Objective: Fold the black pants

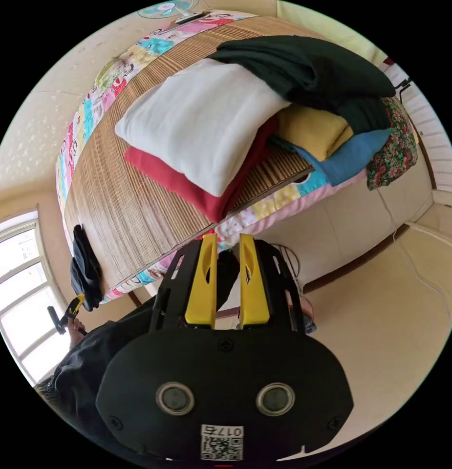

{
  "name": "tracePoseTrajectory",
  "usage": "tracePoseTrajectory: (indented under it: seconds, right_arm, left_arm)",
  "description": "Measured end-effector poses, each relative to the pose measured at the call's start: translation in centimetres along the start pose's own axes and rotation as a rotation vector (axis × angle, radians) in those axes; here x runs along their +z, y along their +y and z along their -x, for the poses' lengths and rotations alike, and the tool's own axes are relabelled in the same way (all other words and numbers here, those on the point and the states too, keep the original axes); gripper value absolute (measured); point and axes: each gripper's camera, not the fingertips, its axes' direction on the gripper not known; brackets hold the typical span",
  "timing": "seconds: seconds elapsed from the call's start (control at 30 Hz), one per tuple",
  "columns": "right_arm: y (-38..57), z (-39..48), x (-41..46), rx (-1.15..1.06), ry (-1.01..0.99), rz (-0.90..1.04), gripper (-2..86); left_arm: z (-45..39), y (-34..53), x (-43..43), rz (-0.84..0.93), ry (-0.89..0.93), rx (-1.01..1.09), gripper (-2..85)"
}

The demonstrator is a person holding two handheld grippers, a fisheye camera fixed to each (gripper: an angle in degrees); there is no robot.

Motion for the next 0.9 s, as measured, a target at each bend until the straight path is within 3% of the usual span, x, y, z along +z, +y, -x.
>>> tracePoseTrajectory:
  seconds: [0.1, 0.23, 0.4, 0.53, 0.6, 0.67, 0.73, 0.8, 0.9]
  right_arm:
    - [-0.4, 9.2, 2.8, -0.128, 0.009, 0.082, 7.9]
    - [0.4, 22.3, 2.0, -0.356, 0.052, 0.043, 8.7]
    - [3.0, 31.5, 2.6, -0.475, 0.166, 0.038, 9.5]
    - [5.5, 35.1, 3.6, -0.427, 0.144, 0.089, 9.6]
    - [6.4, 36.7, 3.6, -0.436, 0.164, 0.103, 9.7]
    - [7.3, 38.4, 3.5, -0.458, 0.206, 0.110, 9.8]
    - [7.9, 41.0, 3.1, -0.481, 0.240, 0.109, 9.8]
    - [8.0, 43.1, 2.6, -0.492, 0.238, 0.092, 9.7]
    - [7.8, 47.3, 2.0, -0.510, 0.224, 0.037, 9.8]
  left_arm:
    - [6.9, -0.3, -3.2, -0.115, -0.025, -0.121, 11.6]
    - [16.5, -1.9, -8.2, -0.198, -0.135, -0.221, 13.5]
    - [33.7, -3.0, -13.3, -0.271, -0.245, -0.412, 14.7]
    - [43.0, -3.2, -10.5, -0.149, -0.205, -0.522, 14.3]
    - [46.6, -2.7, -8.1, -0.126, -0.070, -0.585, 12.2]
    - [47.8, -1.8, -7.9, -0.182, -0.008, -0.668, 10.1]
    - [47.4, -1.1, -8.7, -0.263, 0.106, -0.621, 6.9]
    - [43.2, -0.2, -9.9, -0.396, 0.349, -0.428, 4.2]
    - [33.6, -0.1, -11.2, -0.402, 0.437, -0.155, 3.9]
